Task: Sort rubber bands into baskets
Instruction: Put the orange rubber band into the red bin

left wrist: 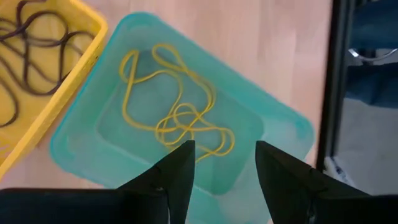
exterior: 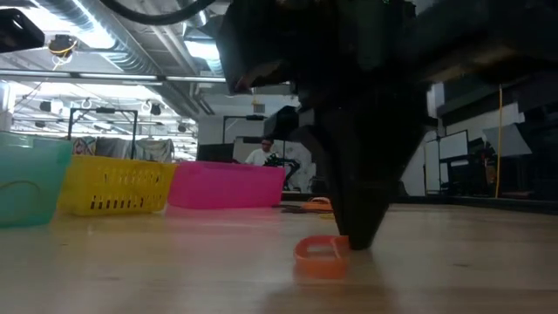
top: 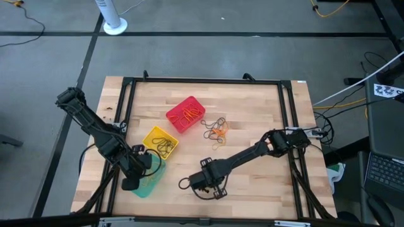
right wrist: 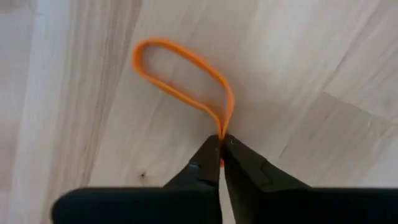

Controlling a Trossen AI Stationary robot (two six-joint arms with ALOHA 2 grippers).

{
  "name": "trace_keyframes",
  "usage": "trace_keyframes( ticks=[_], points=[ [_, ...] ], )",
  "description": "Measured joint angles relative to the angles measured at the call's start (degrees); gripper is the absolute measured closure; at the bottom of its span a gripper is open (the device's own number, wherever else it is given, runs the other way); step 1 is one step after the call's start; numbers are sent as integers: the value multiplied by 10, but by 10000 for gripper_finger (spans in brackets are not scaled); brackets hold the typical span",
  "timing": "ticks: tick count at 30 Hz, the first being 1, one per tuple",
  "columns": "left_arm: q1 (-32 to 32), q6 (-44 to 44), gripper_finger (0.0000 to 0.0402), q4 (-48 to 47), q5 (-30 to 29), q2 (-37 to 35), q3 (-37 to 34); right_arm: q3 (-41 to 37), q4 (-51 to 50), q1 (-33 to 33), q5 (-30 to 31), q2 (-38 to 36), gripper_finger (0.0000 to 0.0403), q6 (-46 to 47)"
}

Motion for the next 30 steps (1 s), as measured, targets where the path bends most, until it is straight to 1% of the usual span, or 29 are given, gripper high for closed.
trace_keyframes(
  ticks=[3, 6, 8, 13, 18, 22, 30],
  points=[
    [0, 0, 237, 21, 0, 0, 0, 1, 1, -19, -1, -15, 377, -1],
    [0, 0, 237, 37, 0, 0, 0, 20, 1, -47, 3, -31, 393, -18],
    [0, 0, 237, 47, -1, 0, 0, 37, 1, -67, 4, -38, 398, -42],
    [0, -5, 237, 69, -23, 0, 0, 103, 1, -126, 24, -39, 390, -114],
    [0, -43, 237, 75, -53, 0, 0, 135, 22, -194, 59, -39, 400, -178],
    [1, -82, 237, 75, -65, 0, 0, 147, 42, -246, 60, -39, 397, -196],
    [9, -149, 237, 75, -116, 0, 0, 147, 73, -329, 59, -39, 396, -226]
  ],
)
